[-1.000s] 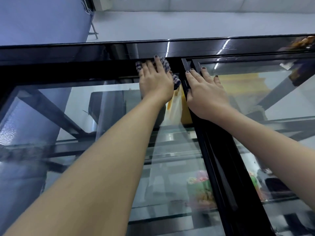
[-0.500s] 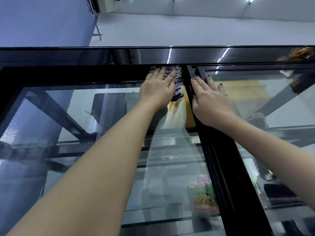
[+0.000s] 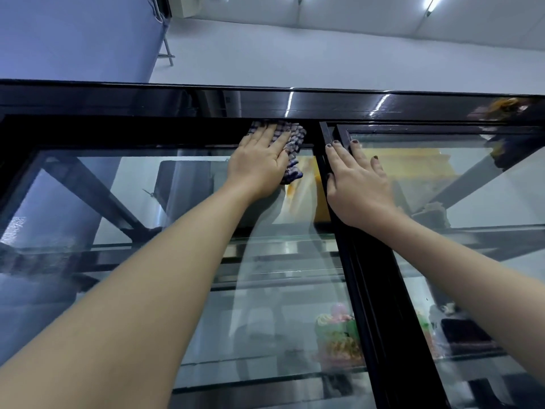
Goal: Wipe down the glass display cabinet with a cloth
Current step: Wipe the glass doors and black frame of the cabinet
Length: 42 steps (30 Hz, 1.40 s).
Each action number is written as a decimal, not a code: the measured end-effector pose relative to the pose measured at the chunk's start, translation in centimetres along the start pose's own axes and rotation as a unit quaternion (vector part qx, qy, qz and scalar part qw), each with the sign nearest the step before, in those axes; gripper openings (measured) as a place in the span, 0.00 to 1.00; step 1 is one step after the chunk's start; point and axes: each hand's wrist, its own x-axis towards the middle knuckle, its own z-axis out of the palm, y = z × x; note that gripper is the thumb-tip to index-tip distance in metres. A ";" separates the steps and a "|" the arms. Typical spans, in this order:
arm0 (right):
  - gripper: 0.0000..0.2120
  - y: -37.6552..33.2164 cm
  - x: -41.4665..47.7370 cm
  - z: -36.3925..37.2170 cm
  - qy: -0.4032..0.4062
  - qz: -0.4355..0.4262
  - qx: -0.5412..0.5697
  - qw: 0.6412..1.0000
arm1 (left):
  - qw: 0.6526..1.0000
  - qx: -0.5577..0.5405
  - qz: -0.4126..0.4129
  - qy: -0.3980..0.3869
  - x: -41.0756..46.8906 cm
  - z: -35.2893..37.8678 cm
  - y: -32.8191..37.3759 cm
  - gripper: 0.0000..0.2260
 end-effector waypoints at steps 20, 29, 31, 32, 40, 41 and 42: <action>0.26 0.0 0.0 0.4 0.013 -0.050 -0.024 0.998 | 0.927 0.101 -0.360 0.043 -12.4 -8.0 -25.4 0.23; 0.28 0.1 0.1 0.6 0.026 -0.045 -0.021 0.998 | 0.944 0.076 -0.313 0.077 -5.4 -4.8 -14.9 0.23; 0.28 0.2 0.1 0.5 0.026 -0.046 -0.014 0.999 | 0.957 0.071 -0.270 0.077 -4.1 -3.5 -11.2 0.23; 0.28 0.2 0.1 0.5 0.027 -0.047 -0.011 0.998 | 0.966 0.068 -0.238 0.073 -3.7 -2.9 -9.6 0.23; 0.27 0.1 0.0 0.3 0.012 -0.054 -0.013 0.998 | 0.982 0.053 -0.177 0.035 -4.0 -3.4 -12.3 0.23; 0.27 0.2 -0.1 0.2 0.008 -0.055 -0.017 0.998 | 0.973 0.057 -0.221 0.040 -4.7 -4.0 -14.4 0.23; 0.28 0.2 -0.1 0.1 0.003 -0.058 -0.021 0.998 | 0.962 0.061 -0.262 0.041 -5.7 -4.7 -16.6 0.24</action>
